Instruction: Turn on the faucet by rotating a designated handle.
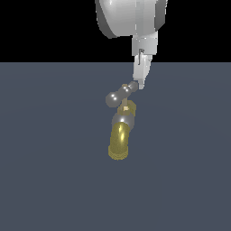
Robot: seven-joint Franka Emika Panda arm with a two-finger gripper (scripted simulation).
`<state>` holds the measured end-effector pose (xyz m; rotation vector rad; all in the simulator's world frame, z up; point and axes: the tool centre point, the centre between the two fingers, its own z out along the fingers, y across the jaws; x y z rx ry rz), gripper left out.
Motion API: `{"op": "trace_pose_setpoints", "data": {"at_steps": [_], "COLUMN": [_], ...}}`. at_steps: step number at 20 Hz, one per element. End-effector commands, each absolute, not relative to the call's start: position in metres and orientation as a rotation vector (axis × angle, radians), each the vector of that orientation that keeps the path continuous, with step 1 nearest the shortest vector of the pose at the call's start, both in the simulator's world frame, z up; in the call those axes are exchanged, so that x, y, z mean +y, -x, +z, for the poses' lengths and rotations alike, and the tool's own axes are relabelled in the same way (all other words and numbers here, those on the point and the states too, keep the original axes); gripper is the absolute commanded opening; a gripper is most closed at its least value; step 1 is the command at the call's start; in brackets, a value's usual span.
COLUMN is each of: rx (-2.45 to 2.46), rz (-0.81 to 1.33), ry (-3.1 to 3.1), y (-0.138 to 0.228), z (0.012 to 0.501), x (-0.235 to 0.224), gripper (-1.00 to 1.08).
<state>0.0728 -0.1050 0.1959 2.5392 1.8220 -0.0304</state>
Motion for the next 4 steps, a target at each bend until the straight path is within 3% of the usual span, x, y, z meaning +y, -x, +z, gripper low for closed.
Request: {"op": "trace_pose_setpoints", "data": {"at_steps": [1, 4], "rx": [1.918, 1.924], "rz": [-0.003, -0.001], "ry": [-2.488, -2.484], "y": [-0.086, -0.091], "z": [0.197, 0.197], "x": [-0.042, -0.029], "gripper": [-1.00, -1.00]}}
